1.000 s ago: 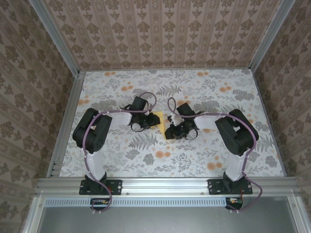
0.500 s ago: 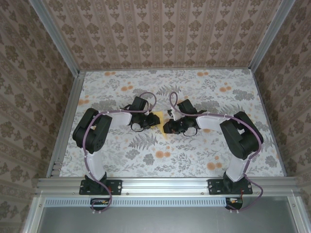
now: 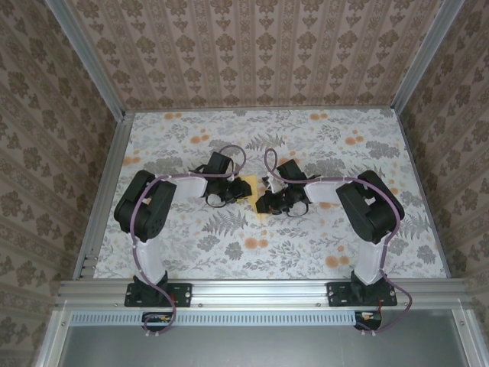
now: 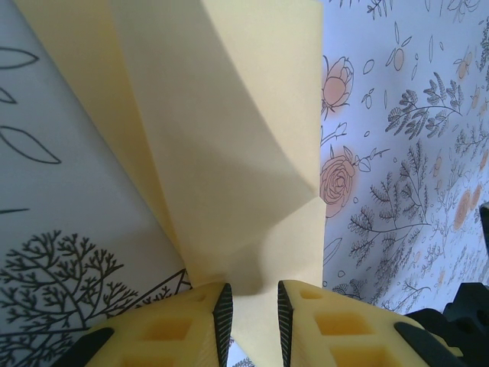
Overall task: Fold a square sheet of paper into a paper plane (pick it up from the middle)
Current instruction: Fold the wing for the fifth time at the center of the table.
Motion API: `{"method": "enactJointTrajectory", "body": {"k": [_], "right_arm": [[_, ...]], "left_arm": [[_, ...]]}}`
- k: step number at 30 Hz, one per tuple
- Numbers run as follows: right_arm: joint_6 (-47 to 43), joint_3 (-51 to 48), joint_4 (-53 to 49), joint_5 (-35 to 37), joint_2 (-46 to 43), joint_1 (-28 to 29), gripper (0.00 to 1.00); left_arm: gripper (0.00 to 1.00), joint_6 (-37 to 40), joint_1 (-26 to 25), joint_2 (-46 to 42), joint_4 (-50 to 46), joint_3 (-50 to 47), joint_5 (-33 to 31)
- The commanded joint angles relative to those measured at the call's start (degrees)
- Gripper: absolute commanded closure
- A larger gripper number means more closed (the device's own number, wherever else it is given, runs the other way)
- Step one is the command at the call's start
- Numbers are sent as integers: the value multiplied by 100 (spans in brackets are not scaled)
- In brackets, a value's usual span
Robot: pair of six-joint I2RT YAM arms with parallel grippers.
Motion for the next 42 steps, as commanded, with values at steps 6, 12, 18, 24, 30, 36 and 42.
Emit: {"method": "enactJointTrajectory", "body": {"k": [6, 12, 18, 24, 30, 36, 42], "right_arm": [[-67, 132, -163, -128, 327, 18, 82], [-201, 206, -545, 163, 301, 18, 83], [-271, 335, -767, 31, -180, 114, 83], [-371, 387, -978, 163, -62, 246, 84], [-439, 380, -1160, 454, 88, 300, 85], [-504, 327, -1313, 612, 176, 300, 86], [-536, 323, -1320, 641, 291, 326, 86]], "left_arm": [[74, -13, 30, 264, -373, -72, -324], [74, -18, 30, 275, -382, -67, -328], [74, -10, 30, 291, -426, -51, -341], [74, -20, 31, 300, -420, -54, -342], [74, -23, 30, 291, -444, -58, -343], [74, -31, 30, 292, -450, -54, -368], [74, -31, 30, 300, -452, -43, -359]]}}
